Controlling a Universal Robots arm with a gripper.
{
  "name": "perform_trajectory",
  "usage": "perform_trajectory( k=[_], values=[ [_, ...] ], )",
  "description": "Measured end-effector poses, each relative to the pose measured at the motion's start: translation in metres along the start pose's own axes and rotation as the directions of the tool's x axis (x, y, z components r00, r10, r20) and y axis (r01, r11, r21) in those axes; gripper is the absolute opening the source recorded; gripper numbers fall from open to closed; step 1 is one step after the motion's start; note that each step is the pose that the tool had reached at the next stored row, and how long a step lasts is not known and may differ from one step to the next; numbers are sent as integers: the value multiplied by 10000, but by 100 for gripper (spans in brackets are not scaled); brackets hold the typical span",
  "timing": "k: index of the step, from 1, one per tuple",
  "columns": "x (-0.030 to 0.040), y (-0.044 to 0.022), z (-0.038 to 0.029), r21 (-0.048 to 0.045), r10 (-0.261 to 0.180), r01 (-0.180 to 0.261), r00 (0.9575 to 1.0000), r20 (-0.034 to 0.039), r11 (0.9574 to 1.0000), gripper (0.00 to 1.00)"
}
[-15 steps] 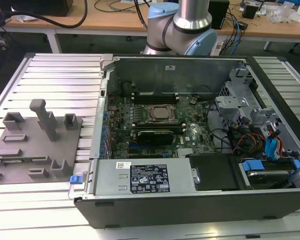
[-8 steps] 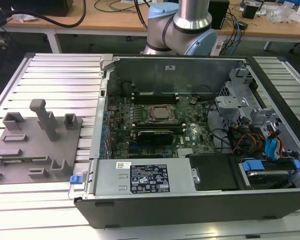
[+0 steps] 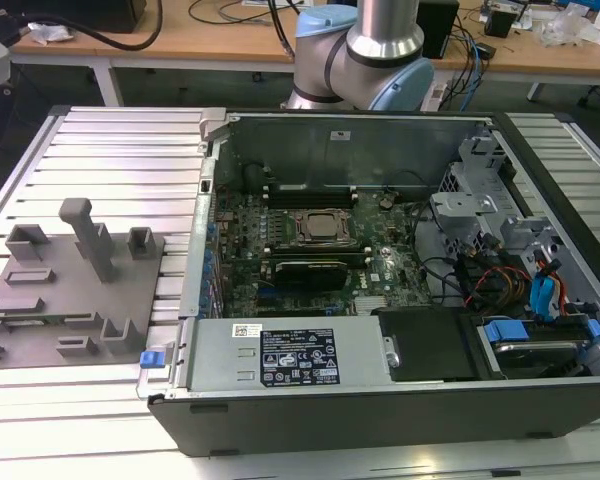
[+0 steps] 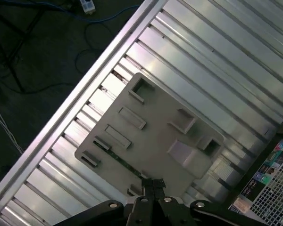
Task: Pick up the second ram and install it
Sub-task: 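Pick up the second ram and move it above second insertion slot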
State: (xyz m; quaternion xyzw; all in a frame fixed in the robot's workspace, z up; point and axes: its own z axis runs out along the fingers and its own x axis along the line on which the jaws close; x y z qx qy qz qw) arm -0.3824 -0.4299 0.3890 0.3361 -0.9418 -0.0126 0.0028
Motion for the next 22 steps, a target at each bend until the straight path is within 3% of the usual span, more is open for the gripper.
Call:
perform_trajectory(
  k=[3, 7, 10, 11, 13, 14, 16, 17, 18, 20, 21, 22],
  values=[
    [0, 0, 0, -2, -485, 485, 9988, -13, 9988, 11],
    [0, 0, 0, -7, -1412, 1412, 9900, -36, 9900, 11],
    [0, 0, 0, -13, -2118, 2118, 9773, -54, 9773, 11],
    [0, 0, 0, -16, -2452, 2452, 9695, -63, 9695, 11],
    [0, 0, 0, -22, -3166, 3166, 9485, -80, 9486, 11],
    [0, 0, 0, -28, -3627, 3627, 9318, -93, 9319, 11],
    [0, 0, 0, -32, -3974, 3974, 9176, -103, 9176, 11],
    [0, 0, 0, -35, -4240, 4240, 9056, -111, 9056, 11],
    [0, 0, 0, -38, -4417, 4416, 8971, -116, 8972, 11],
    [1, 0, 0, -46, -4951, 4951, 8688, -131, 8689, 11],
    [1, 0, 0, -50, -5242, 5242, 8515, -139, 8516, 11],
    [1, 1, 0, -59, -5695, 5695, 8218, -153, 8220, 11]
  ],
)
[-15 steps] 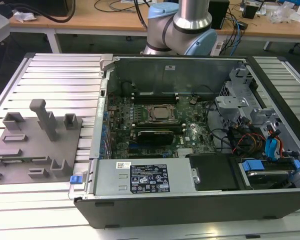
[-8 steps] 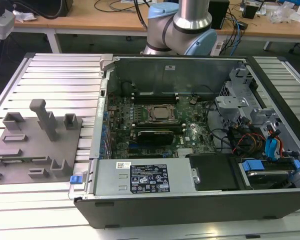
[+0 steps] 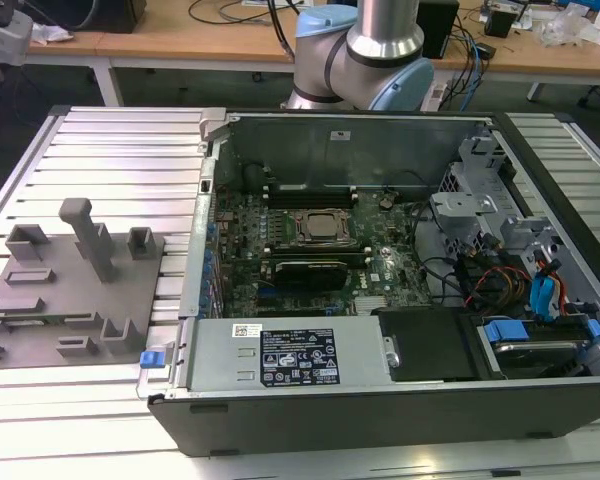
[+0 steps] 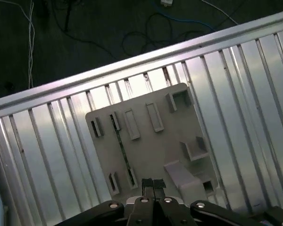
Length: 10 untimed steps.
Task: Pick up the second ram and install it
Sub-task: 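Pick up the second ram and move it above second insertion slot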
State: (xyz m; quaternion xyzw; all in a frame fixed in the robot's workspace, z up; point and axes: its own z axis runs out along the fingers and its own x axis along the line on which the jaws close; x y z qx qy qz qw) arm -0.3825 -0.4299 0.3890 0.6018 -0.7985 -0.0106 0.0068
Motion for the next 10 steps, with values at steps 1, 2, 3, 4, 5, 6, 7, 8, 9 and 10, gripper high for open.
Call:
perform_trajectory(
  k=[1, 2, 3, 4, 5, 6, 7, 8, 9, 10],
  values=[
    [0, 0, 0, -1, -283, 283, 9996, -8, 9996, 11],
    [0, 0, 0, -1, -529, 529, 9986, -15, 9986, 11],
    [0, 1, 0, -2, -691, 691, 9976, -20, 9976, 11],
    [0, 1, 0, -3, -1183, 1183, 9930, -34, 9930, 11],
    [0, 2, 0, -4, -1371, 1371, 9906, -39, 9906, 11],
    [0, 2, 0, -4, -1444, 1444, 9895, -41, 9895, 11],
    [0, 2, 0, -5, -1462, 1462, 9893, -42, 9893, 11],
    [0, 2, 0, -4, -1466, 1466, 9892, -42, 9892, 11],
    [1, 2, 0, -4, -1469, 1469, 9891, -42, 9892, 11],
    [0, 2, 0, -5, -1472, 1472, 9891, -42, 9891, 11]
  ],
)
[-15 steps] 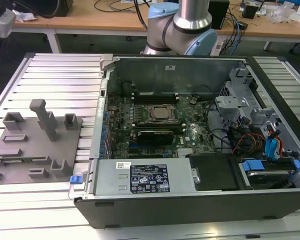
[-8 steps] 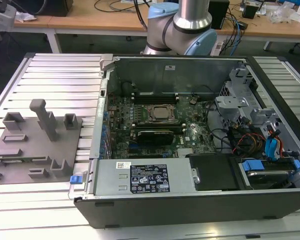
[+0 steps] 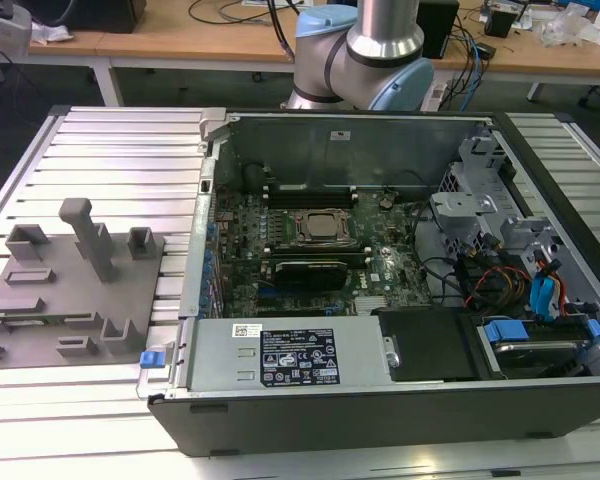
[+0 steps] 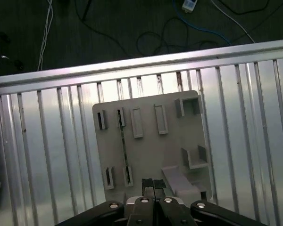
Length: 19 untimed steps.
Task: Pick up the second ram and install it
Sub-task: 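Pick up the second ram and move it above second insertion slot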
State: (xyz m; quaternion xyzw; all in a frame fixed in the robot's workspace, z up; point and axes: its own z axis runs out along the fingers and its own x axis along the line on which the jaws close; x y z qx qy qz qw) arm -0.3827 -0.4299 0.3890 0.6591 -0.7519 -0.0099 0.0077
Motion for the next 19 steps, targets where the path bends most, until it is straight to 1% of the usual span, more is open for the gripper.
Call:
perform_trajectory(
  k=[2, 3, 5, 11, 17, 19],
  values=[
    [0, 0, 0, 0, -7, 7, 10000, -1, 10000, 24],
    [0, 0, 0, 0, -9, 9, 10000, -1, 10000, 24],
    [0, 0, 0, 0, -18, 18, 10000, -1, 10000, 36],
    [0, -1, 21, 0, -21, 21, 10000, -1, 10000, 36],
    [0, -2, 64, 0, -21, 21, 10000, -1, 10000, 36],
    [1, -2, 96, 0, -20, 20, 10000, -1, 10000, 36]
  ],
)
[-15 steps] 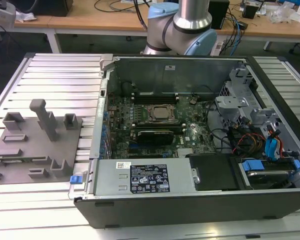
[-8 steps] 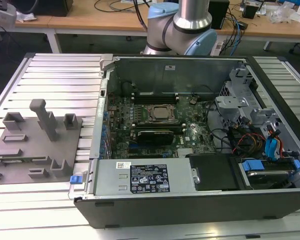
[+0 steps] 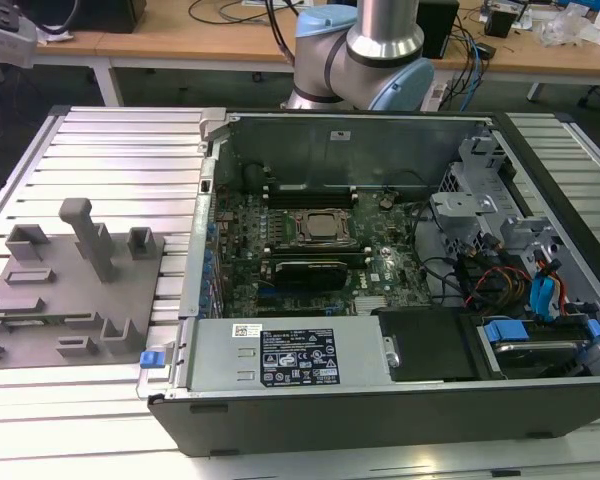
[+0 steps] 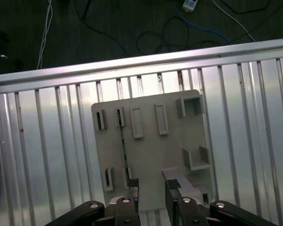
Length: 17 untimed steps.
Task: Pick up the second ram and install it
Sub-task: 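Pick up the second ram and move it above second insertion slot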
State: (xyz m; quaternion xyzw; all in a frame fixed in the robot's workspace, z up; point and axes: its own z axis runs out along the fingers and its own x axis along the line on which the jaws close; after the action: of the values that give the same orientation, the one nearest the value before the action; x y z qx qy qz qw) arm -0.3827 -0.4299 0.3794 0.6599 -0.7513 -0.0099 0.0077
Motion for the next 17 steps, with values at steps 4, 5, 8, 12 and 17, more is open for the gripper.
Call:
perform_trajectory(
  k=[4, 5, 8, 12, 17],
  values=[
    [0, -1, 25, 0, -1, 1, 10000, 0, 10000, 36],
    [0, -1, 37, -1, -1, 1, 10000, 0, 10000, 36],
    [0, -2, 61, 0, -1, 1, 10000, 0, 10000, 36],
    [0, -3, 108, 0, -1, 1, 10000, -1, 10000, 36],
    [1, -5, 165, 0, -2, 2, 10000, 0, 10000, 36]
  ],
)
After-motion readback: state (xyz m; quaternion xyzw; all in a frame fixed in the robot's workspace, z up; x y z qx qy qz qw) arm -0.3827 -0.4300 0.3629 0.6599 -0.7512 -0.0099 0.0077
